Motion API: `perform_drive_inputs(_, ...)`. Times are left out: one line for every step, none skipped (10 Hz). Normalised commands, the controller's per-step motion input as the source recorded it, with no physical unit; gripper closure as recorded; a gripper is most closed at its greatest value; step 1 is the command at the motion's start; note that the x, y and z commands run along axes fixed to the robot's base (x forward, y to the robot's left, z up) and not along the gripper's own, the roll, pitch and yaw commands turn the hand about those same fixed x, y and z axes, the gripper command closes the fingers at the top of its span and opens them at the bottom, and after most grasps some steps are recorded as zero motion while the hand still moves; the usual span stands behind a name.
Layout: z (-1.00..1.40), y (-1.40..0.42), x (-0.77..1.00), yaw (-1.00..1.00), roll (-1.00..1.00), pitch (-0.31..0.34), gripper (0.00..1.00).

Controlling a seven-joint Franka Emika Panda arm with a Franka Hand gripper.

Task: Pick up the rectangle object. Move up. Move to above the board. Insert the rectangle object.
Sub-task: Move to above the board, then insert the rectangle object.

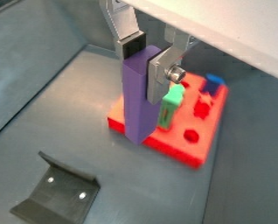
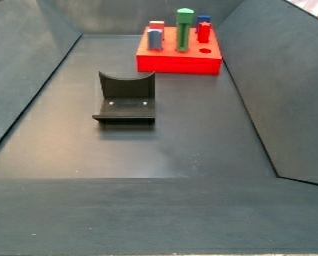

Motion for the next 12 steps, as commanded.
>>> perform_drive_inputs(0.13, -1.00, 0.09, 1.00, 0.05, 0.145, 1.00)
perform_drive_inputs(0.13, -1.00, 0.11, 0.90, 0.07, 0.172, 1.00)
perform_drive_inputs(0.14, -1.00, 0.12, 0.72, 0.06, 0.170, 1.00)
perform_drive_inputs(0.14, -1.00, 0.14, 0.41, 0.04, 0.157, 1.00)
perform_drive_inputs(0.14, -1.00, 0.15, 0.29, 0.04, 0.147, 1.00)
perform_drive_inputs(0.13, -0.86, 0.16, 0.14, 0.04, 0.125, 1.00)
perform_drive_inputs(0.10, -0.60, 0.13, 0.08, 0.04, 0.108, 1.00)
perform_drive_inputs(0.06, -0.32, 0.10, 0.04, 0.04, 0.095, 1.00)
perform_drive_inputs(0.04, -0.20, 0.07, 0.03, 0.04, 0.080, 1.00)
perform_drive_inputs(-0.01, 0.00, 0.00, 0.00, -0.04, 0.000, 1.00)
perform_drive_inputs(0.00, 0.01, -0.05, 0.00, -0.04, -0.056, 1.00)
perform_drive_inputs(0.00, 0.06, 0.00, 0.00, 0.00, 0.000, 1.00)
